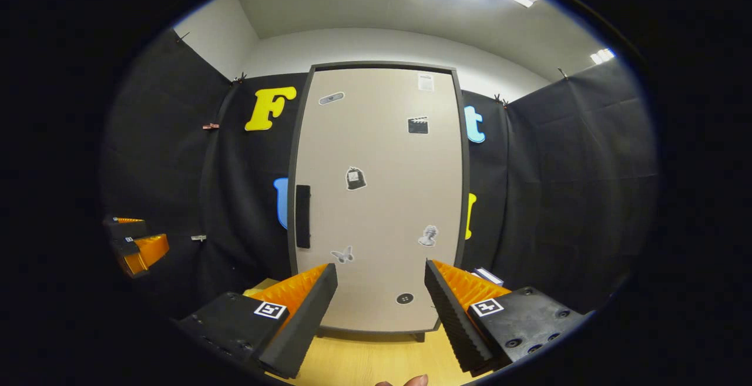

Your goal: Open the cabinet door with the right hand, grasp the bottle in the cabinet with the left hand and place it on the coaster, then close the cabinet door with the right hand.

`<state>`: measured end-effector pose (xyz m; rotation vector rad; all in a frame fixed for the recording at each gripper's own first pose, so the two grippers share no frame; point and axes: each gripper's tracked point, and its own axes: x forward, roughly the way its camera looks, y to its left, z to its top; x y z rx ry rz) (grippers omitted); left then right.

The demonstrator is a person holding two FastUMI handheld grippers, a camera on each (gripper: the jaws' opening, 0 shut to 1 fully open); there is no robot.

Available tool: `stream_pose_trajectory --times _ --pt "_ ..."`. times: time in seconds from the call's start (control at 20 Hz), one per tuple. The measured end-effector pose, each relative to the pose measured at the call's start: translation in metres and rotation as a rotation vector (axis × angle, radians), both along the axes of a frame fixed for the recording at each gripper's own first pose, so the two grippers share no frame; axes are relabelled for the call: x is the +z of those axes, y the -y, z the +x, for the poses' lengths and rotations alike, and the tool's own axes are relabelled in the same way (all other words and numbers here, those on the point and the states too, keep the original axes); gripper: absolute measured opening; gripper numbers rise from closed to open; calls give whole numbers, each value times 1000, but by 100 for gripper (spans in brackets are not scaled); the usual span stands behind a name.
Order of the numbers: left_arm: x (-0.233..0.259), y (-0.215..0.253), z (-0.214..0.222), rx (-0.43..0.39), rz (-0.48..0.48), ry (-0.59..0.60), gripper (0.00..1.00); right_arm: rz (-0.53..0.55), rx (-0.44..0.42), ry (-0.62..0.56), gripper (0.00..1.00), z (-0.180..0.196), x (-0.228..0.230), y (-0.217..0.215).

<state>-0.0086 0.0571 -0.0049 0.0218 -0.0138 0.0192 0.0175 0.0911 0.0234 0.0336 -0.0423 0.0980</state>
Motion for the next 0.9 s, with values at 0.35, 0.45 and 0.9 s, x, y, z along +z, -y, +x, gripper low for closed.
stream_pose_trajectory --times 0.35,0.45,0.9 --pt "-8 -19 5 24 -11 -12 95 32 57 7 97 39 8 -59" --pt "-10 -30 6 31 -8 -15 95 45 62 3 97 52 8 -73" --pt "-23 -48 27 30 -19 -29 95 39 75 -21 98 124 -5 -130"
